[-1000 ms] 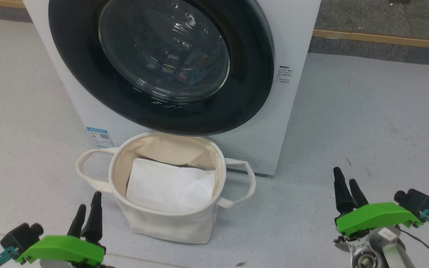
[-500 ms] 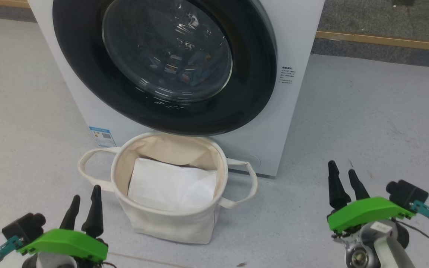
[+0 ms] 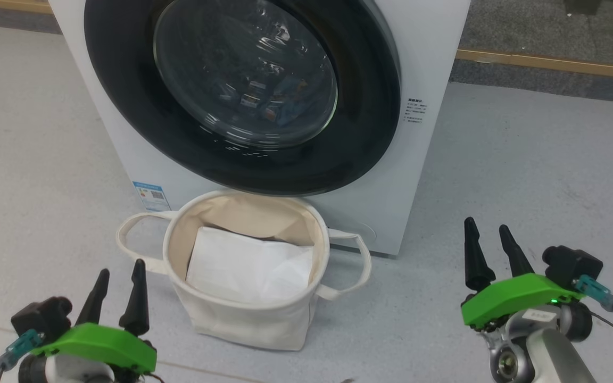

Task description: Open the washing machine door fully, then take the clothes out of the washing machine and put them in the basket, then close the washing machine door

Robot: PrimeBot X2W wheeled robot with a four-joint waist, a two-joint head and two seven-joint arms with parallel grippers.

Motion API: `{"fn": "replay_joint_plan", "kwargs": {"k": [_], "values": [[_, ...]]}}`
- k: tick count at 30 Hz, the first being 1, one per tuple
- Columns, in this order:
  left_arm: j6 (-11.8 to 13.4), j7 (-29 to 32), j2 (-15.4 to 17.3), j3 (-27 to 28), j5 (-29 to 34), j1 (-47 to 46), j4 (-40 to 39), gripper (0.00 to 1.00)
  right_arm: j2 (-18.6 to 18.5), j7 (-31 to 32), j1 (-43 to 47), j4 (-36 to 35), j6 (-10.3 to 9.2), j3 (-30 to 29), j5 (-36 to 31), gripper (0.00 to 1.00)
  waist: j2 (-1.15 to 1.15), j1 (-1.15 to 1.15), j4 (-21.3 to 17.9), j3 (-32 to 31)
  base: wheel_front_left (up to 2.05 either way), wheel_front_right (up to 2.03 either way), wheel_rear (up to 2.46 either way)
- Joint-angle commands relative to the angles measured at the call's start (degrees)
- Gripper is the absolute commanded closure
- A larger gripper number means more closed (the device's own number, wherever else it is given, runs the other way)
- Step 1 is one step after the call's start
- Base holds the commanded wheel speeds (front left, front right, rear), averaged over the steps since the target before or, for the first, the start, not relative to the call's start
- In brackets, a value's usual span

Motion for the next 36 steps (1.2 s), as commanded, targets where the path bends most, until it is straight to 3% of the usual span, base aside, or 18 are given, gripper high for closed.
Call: {"fn": "replay_joint_plan", "kwargs": {"k": [1, 11, 26, 36], "values": [[0.34, -1.13, 2.16, 1.18, 1.95, -3.70, -1.99, 0.00, -0.38, -0.95, -3.32, -2.34, 0.00, 1.12, -2.48, 0.00, 0.00, 0.00, 0.06, -0.06, 0.00, 0.00, 0.00], [1.06, -3.13, 3.64, 0.08, 7.20, -4.52, -3.01, 0.00, -0.45, -2.79, -4.67, -2.67, 0.00, 3.07, -10.37, 0.00, 0.00, 0.00, 0.24, -0.38, 0.00, 0.00, 0.00], [-0.64, -4.75, 4.56, -0.32, 9.41, -6.09, -4.22, 0.00, -0.53, -5.14, -6.21, -3.24, 0.00, 5.29, -18.55, 0.00, 0.00, 0.00, 0.45, -0.27, 0.00, 0.00, 0.00], [-0.48, -5.49, 6.32, -2.01, 13.76, -7.54, -4.83, 0.00, -0.60, -6.82, -7.57, -3.23, 0.00, 5.79, -22.77, 0.00, 0.00, 0.00, 0.72, -0.31, 0.00, 0.00, 0.00]]}}
